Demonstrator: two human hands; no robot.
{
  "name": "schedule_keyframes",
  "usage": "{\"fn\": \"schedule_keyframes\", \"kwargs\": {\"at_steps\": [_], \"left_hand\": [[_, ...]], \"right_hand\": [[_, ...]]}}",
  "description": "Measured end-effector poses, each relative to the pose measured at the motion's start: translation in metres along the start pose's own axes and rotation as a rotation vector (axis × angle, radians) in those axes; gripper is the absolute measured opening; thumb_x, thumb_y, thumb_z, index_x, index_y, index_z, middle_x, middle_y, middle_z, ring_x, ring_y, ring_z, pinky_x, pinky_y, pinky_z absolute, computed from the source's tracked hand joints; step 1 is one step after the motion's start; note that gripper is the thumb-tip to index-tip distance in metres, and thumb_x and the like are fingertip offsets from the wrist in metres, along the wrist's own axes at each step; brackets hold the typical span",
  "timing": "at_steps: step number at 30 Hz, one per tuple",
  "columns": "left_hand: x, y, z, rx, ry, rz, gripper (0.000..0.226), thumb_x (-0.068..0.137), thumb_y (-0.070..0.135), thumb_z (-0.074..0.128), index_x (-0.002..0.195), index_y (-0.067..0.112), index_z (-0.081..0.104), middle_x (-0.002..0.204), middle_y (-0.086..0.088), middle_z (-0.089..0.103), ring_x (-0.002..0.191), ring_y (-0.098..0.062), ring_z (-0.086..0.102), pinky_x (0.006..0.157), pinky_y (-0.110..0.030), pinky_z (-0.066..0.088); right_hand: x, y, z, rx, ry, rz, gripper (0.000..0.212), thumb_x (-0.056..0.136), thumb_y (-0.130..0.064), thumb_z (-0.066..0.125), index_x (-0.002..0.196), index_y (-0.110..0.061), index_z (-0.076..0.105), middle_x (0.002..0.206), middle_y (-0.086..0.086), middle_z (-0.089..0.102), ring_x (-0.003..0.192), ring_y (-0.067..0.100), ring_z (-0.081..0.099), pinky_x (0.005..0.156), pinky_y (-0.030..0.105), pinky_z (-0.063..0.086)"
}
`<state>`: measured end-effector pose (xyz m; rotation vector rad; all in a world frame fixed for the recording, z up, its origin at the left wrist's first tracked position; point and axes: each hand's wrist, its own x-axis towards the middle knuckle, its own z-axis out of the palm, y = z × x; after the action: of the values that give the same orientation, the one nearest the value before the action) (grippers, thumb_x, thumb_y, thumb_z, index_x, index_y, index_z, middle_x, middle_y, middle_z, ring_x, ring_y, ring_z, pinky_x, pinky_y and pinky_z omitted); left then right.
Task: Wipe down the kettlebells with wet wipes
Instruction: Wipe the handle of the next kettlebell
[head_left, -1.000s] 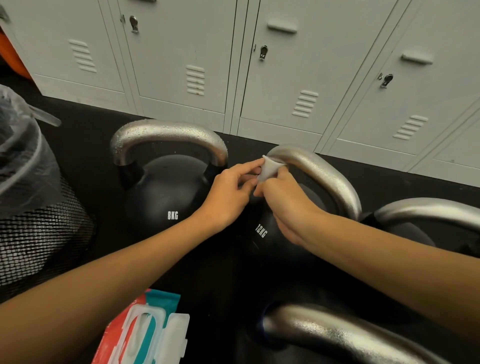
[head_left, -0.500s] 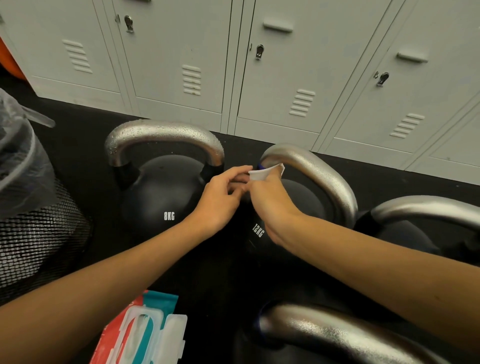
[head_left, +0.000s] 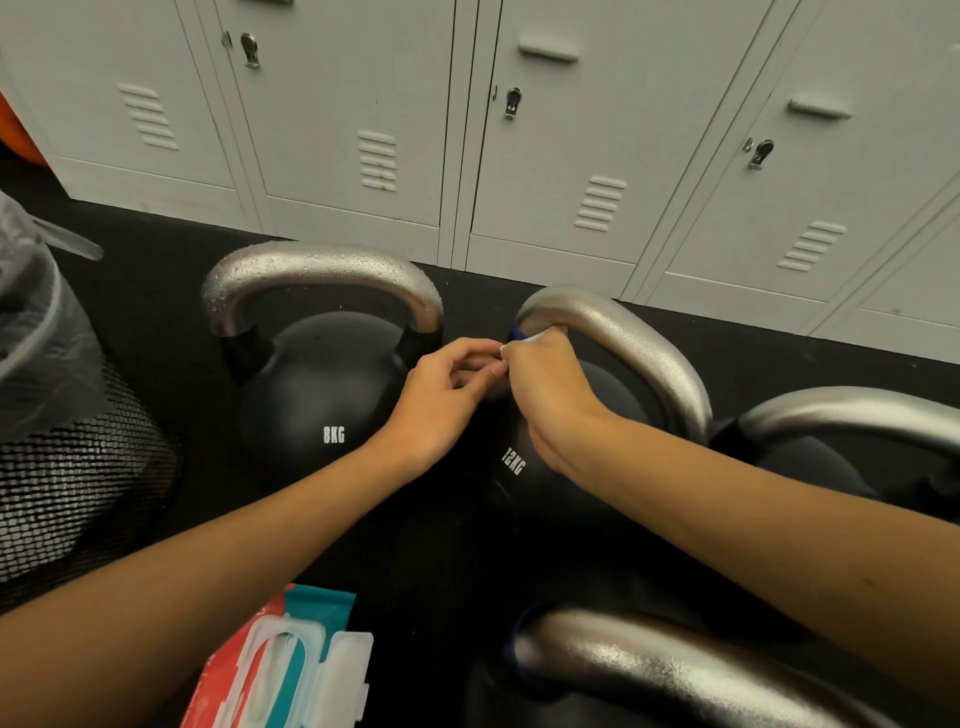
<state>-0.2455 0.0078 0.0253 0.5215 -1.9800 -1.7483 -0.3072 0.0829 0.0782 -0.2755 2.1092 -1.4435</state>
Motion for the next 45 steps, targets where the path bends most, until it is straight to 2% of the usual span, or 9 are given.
{"fn": "schedule_keyframes", "kwargs": {"at_steps": [7,11,17,20,27,36,39,41,45], "left_hand": [[0.002,0.006,0.008,0.001,-0.038,0.030,0.020,0.093,0.011,0.056,0.109,0.019,0.064,0.099,0.001,0.071,0.094,-0.007,0.067,0.087,-0.024,0.052],[0.003,0.007,0.011,-0.007,-0.009,0.059,0.015,0.095,0.017,0.056,0.103,0.015,0.068,0.091,-0.006,0.072,0.091,-0.019,0.068,0.087,-0.037,0.054],[0.007,0.015,0.007,-0.060,0.074,0.103,0.009,0.095,0.011,0.055,0.099,0.012,0.063,0.098,-0.008,0.070,0.098,-0.019,0.067,0.090,-0.034,0.052],[0.009,0.025,0.002,-0.094,0.117,0.113,0.008,0.096,0.010,0.054,0.100,0.010,0.061,0.099,-0.011,0.069,0.094,-0.017,0.066,0.089,-0.028,0.051],[0.018,0.048,-0.004,-0.021,0.093,0.236,0.008,0.096,0.015,0.055,0.101,0.014,0.061,0.098,-0.005,0.067,0.093,-0.011,0.063,0.084,-0.023,0.049],[0.034,0.053,0.007,0.151,0.178,0.293,0.027,0.094,0.020,0.058,0.121,0.017,0.060,0.114,0.000,0.058,0.106,-0.012,0.057,0.096,-0.028,0.049],[0.021,0.050,0.015,0.338,0.320,0.341,0.047,0.094,0.018,0.058,0.138,0.022,0.044,0.125,0.005,0.039,0.118,-0.006,0.041,0.103,-0.011,0.034],[0.015,0.043,0.022,0.363,0.304,0.375,0.052,0.092,0.016,0.060,0.140,0.016,0.042,0.128,0.002,0.039,0.121,-0.011,0.041,0.107,-0.020,0.034],[0.018,0.028,0.035,0.308,0.161,0.277,0.051,0.091,0.015,0.063,0.139,0.010,0.046,0.128,0.000,0.049,0.119,-0.013,0.051,0.105,-0.028,0.042]], "right_hand": [[-0.004,-0.001,-0.012,0.057,-0.043,0.016,0.027,0.103,-0.008,0.041,0.130,-0.006,0.043,0.098,0.002,0.057,0.083,0.007,0.057,0.070,0.020,0.044],[-0.011,-0.006,-0.016,0.171,-0.077,0.014,0.027,0.105,-0.022,0.044,0.124,-0.004,0.050,0.098,0.006,0.064,0.089,0.010,0.062,0.078,0.022,0.048],[-0.028,-0.018,-0.037,0.232,-0.284,0.003,0.024,0.090,0.004,0.054,0.111,-0.004,0.063,0.111,0.015,0.071,0.102,0.015,0.065,0.095,0.026,0.049],[-0.033,-0.035,-0.059,0.127,-0.370,-0.054,0.015,0.092,0.001,0.055,0.101,-0.007,0.064,0.096,0.006,0.070,0.094,0.012,0.065,0.092,0.026,0.052],[-0.010,-0.076,-0.100,-0.543,-0.227,-0.654,0.032,0.086,-0.021,0.074,0.116,-0.027,0.066,0.119,-0.011,0.066,0.112,-0.001,0.059,0.093,0.013,0.046],[0.017,-0.073,-0.083,-0.709,-0.173,-0.635,0.032,0.084,-0.017,0.075,0.113,-0.021,0.063,0.078,-0.005,0.066,0.072,0.007,0.062,0.070,0.023,0.048],[0.021,-0.070,-0.077,-0.747,-0.046,-0.643,0.039,0.082,-0.021,0.075,0.118,-0.024,0.060,0.078,-0.009,0.063,0.081,0.011,0.063,0.084,0.033,0.051],[0.022,-0.068,-0.076,-0.740,-0.038,-0.622,0.043,0.081,-0.022,0.075,0.120,-0.025,0.058,0.079,-0.010,0.062,0.085,0.015,0.062,0.095,0.044,0.048],[0.023,-0.065,-0.077,-0.684,-0.105,-0.614,0.049,0.089,-0.022,0.070,0.133,-0.023,0.049,0.087,-0.008,0.060,0.077,0.005,0.057,0.071,0.017,0.046]]}}
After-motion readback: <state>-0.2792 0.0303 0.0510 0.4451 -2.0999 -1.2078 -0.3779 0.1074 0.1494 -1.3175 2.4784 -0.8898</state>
